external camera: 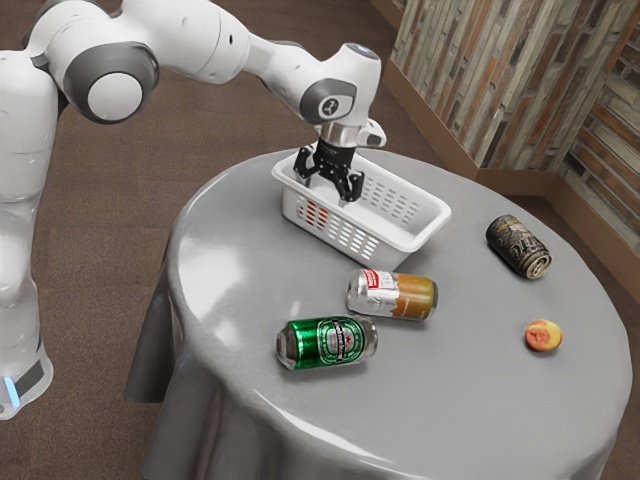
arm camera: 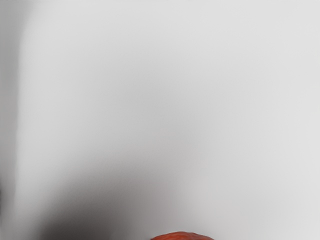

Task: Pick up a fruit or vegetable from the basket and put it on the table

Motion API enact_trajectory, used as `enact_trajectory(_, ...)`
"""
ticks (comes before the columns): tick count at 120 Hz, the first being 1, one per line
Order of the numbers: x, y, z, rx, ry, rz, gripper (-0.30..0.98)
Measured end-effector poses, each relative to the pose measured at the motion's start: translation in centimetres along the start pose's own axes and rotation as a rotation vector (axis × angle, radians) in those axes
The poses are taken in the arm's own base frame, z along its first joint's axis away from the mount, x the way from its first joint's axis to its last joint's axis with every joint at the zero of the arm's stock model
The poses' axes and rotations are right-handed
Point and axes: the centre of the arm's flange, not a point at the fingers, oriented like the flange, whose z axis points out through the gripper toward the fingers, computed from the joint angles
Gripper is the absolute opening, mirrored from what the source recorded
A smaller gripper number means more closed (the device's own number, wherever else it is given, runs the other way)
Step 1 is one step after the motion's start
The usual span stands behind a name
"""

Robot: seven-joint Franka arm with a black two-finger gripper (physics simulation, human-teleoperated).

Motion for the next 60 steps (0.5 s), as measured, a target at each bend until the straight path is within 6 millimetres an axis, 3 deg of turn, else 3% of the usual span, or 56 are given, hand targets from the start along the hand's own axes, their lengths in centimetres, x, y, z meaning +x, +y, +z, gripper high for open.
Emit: enact_trajectory(60,-1.1,0.2,1.1,0.006,-0.024,0.018,0.67)
